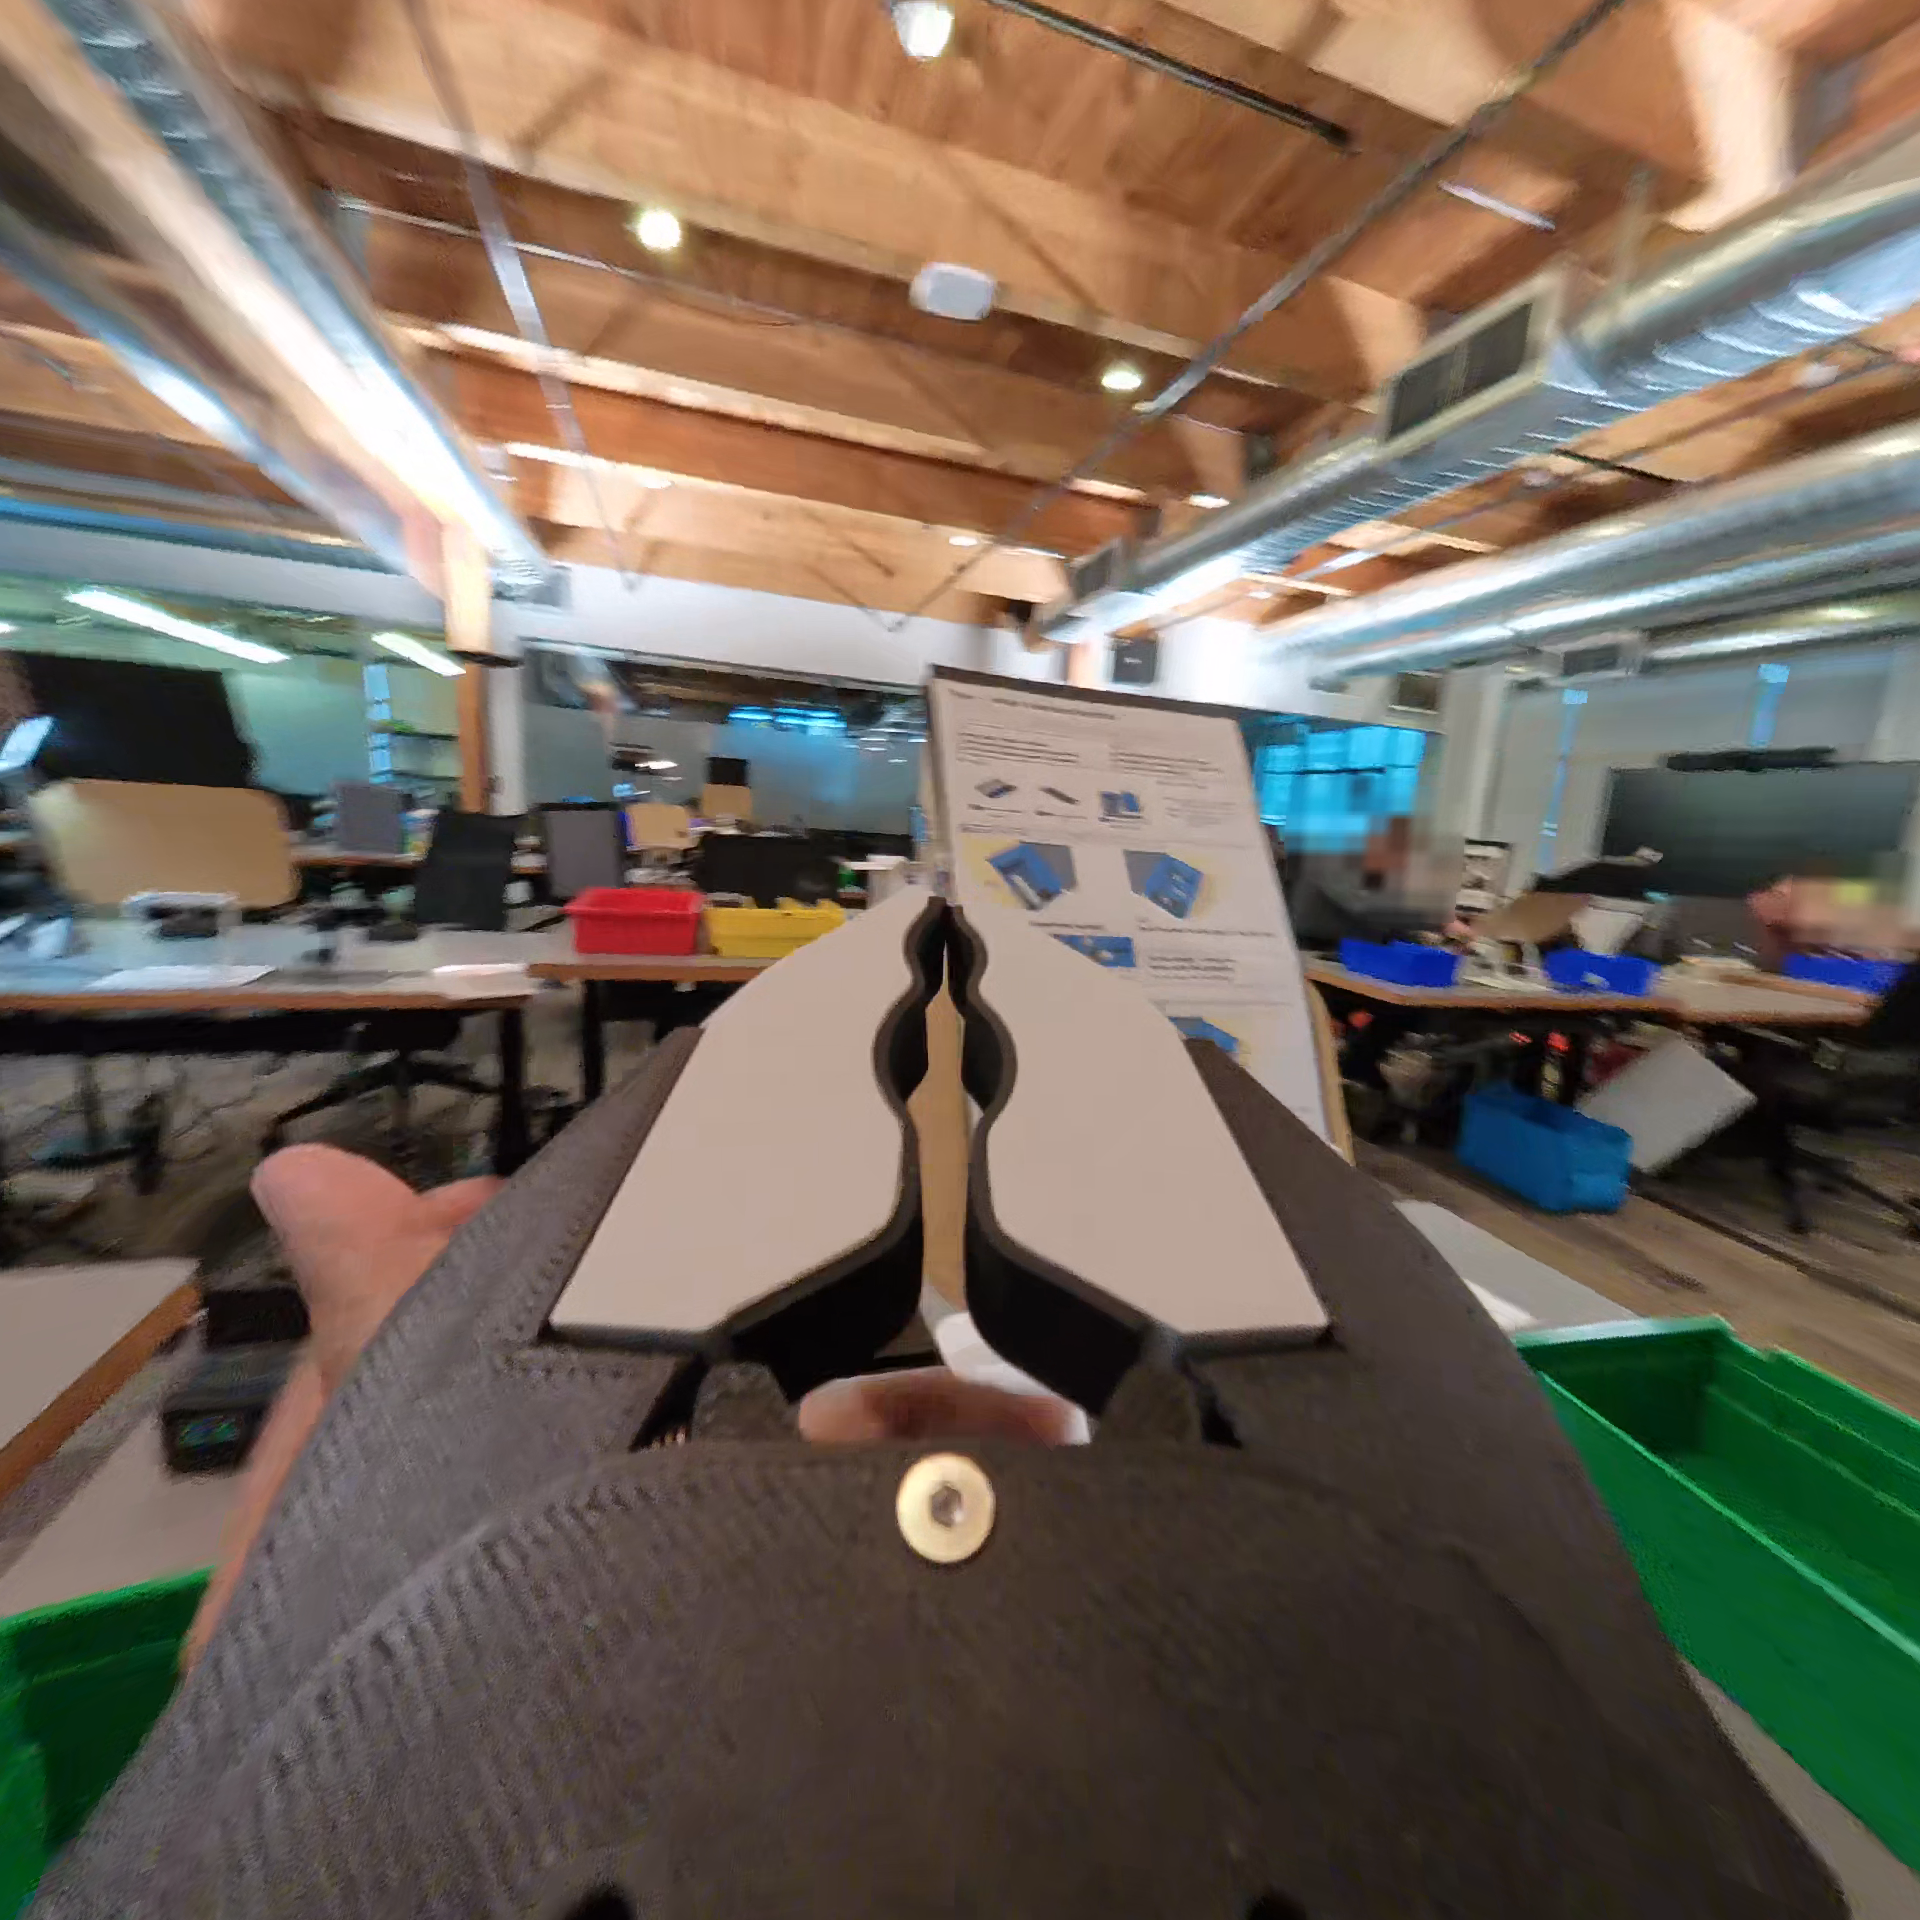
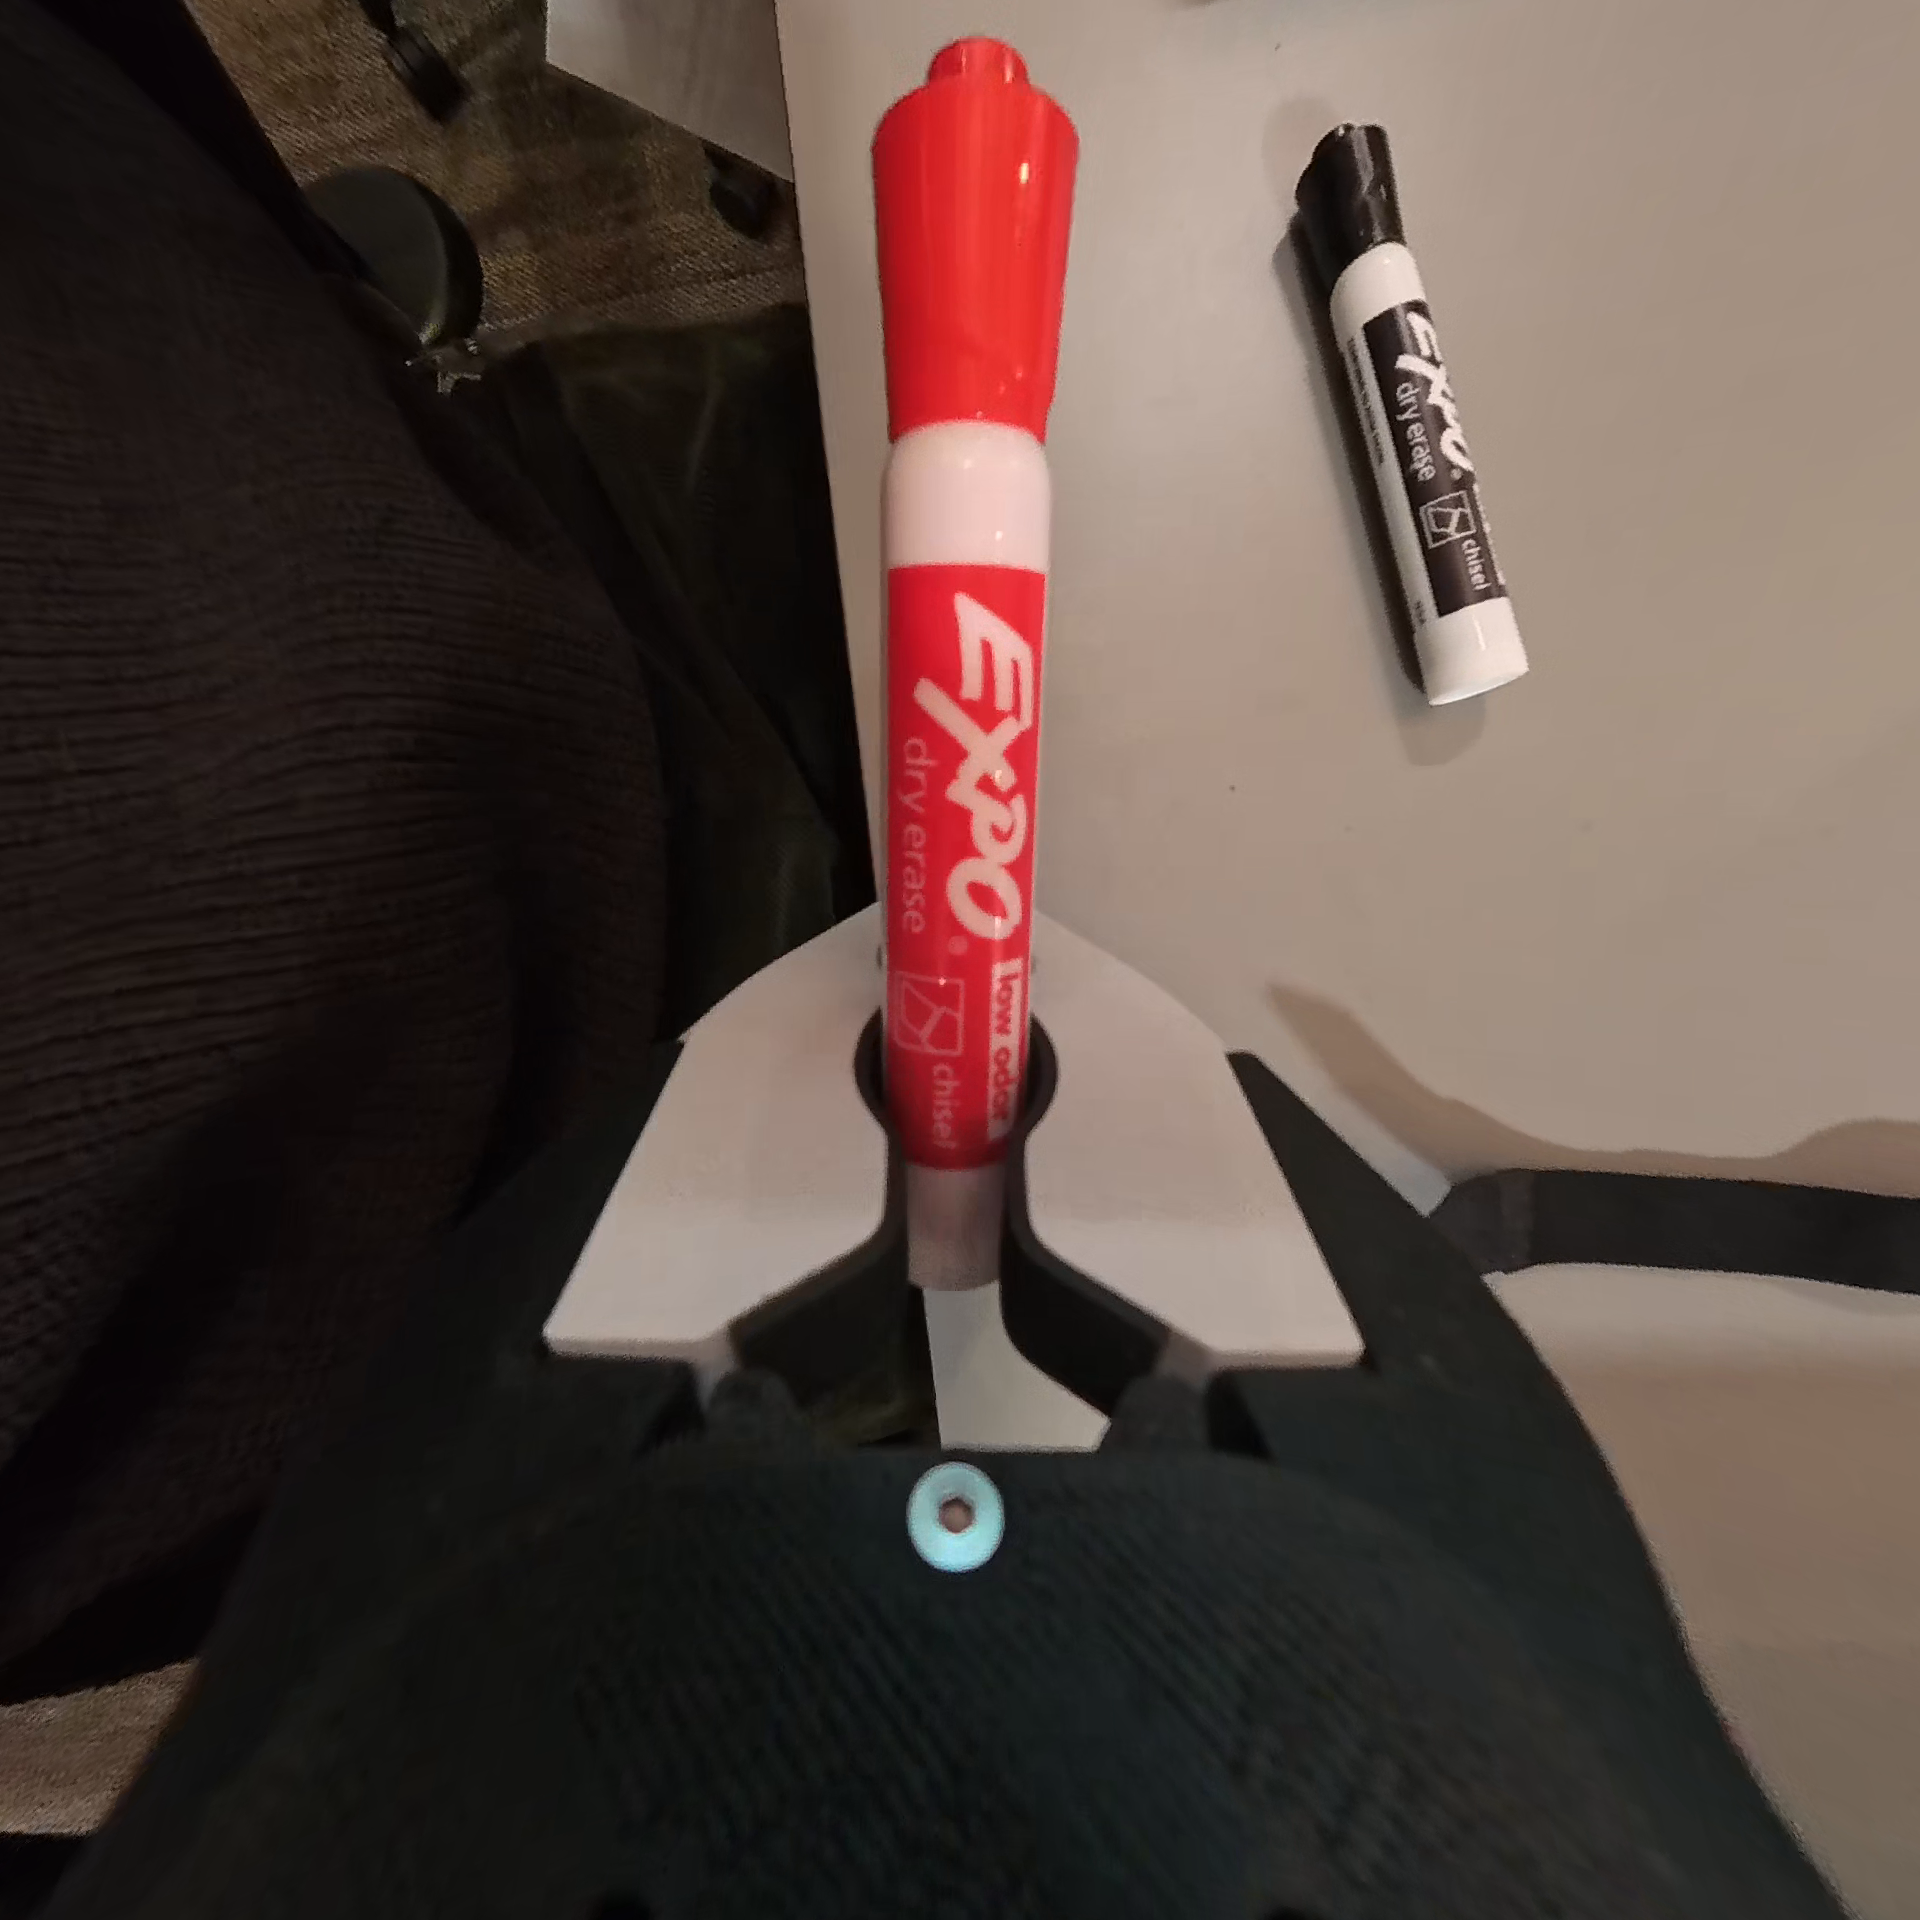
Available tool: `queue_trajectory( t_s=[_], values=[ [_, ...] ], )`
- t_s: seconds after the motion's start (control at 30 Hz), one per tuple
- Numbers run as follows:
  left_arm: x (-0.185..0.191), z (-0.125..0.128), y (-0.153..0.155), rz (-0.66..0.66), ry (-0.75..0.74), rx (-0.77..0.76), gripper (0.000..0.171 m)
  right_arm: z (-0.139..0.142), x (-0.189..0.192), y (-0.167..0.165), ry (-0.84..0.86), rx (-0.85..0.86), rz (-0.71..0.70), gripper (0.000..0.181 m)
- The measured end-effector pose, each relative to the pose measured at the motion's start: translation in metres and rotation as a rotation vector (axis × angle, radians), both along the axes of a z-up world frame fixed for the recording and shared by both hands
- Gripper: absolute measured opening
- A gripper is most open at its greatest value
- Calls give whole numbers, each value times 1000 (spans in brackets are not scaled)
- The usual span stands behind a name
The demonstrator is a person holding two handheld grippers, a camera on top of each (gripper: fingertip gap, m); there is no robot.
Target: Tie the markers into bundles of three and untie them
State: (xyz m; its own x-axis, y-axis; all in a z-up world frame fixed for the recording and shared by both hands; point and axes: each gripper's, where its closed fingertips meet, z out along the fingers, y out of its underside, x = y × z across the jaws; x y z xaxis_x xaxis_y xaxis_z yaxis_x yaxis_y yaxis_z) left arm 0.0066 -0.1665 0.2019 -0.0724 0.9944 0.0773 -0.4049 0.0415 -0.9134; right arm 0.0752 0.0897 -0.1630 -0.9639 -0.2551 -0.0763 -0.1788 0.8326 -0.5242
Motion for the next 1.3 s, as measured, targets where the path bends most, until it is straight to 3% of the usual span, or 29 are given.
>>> queue_trajectory(
  t_s=[0.07,0.17,0.23,0.3,0.33,0.4,0.47,0.63,0.73,0.8,0.87,0.97,1.07,1.1,1.2,1.23,1.3],
  values=[
    [10,8,-2,10,24,18,2,-2,-1,-1,-9,0,-8,15],
    [24,18,9,-147,103,-29,2,-4,-1,-3,-23,-2,-11,15],
    [20,14,7,-211,58,-50,2,-5,-1,-5,-32,-4,-15,15],
    [25,15,-21,-108,131,47,1,-6,-2,-6,-38,-5,-22,15],
    [35,21,-21,-113,227,-8,1,-7,-3,-7,-41,-5,-26,15],
    [37,15,2,-278,183,-138,1,-9,-3,-7,-46,-2,-29,15],
    [31,7,12,-352,90,-171,0,-11,-4,-7,-49,1,-33,15],
    [23,12,3,-188,97,-170,0,-14,-3,-8,-58,2,-36,15],
    [5,7,-14,-79,15,-7,3,-13,-1,-9,-68,-3,-34,15],
    [-3,1,-1,-162,-16,-13,100,-12,-1,-10,-73,-9,-37,15],
    [-5,-7,24,-302,-46,-68,109,-12,-2,-10,-70,-12,-42,15],
    [1,0,38,-376,28,-64,122,-11,-2,-9,-70,-17,-45,15],
    [-8,-6,29,-295,-53,-8,117,-11,-2,-9,-70,-20,-46,15],
    [-9,-7,24,-262,-56,3,103,-11,-2,-10,-70,-21,-46,15],
    [-10,-8,14,-153,-22,-26,25,-11,-1,-10,-70,-24,-43,15],
    [-12,-11,11,-113,-37,-28,15,-11,-1,-10,-68,-25,-42,15],
    [-18,-20,18,-126,-71,-54,33,-11,-1,-10,-66,-25,-42,15]
  ],
)
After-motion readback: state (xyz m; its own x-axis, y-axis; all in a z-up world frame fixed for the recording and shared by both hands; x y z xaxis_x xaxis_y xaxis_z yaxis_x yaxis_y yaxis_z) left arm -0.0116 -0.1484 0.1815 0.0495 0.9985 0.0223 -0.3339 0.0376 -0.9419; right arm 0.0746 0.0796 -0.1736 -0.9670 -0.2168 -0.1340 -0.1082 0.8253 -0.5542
